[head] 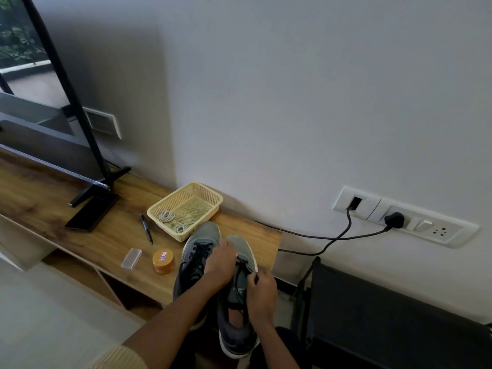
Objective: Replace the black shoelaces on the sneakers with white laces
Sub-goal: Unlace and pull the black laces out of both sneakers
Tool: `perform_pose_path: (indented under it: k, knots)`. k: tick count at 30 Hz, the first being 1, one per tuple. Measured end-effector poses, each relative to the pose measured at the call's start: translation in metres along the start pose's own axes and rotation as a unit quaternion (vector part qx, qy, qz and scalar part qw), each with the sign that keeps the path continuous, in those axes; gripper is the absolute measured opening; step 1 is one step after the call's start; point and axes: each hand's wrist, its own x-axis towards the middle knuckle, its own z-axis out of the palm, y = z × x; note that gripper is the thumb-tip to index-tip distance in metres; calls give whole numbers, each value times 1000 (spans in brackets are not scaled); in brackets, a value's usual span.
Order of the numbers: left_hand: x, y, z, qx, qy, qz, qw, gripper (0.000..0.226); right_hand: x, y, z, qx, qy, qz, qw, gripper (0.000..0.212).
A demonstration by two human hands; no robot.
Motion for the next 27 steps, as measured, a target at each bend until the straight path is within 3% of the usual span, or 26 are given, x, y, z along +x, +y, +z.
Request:
perform_pose_path:
  k: [5, 8, 12, 18, 27]
  knots:
    - [0, -4, -8, -3, 42, -43, 998, 22, 1, 3, -1, -10, 21, -18, 1000, 21]
    - [0, -1, -9, -4, 81, 14, 997, 21, 3, 6, 2, -33, 17, -29, 999, 21]
    - [-7, 6, -10, 44, 69, 77, 994, 25, 3, 9, 6, -74, 8, -50, 996, 23]
    - [-9, 11, 1, 91, 37, 54, 994, 24, 2, 7, 2, -81, 13, -54, 995, 22]
    - [-11, 8, -1, 133, 86, 37, 987, 27, -5, 3, 7, -115, 74, -85, 987, 7]
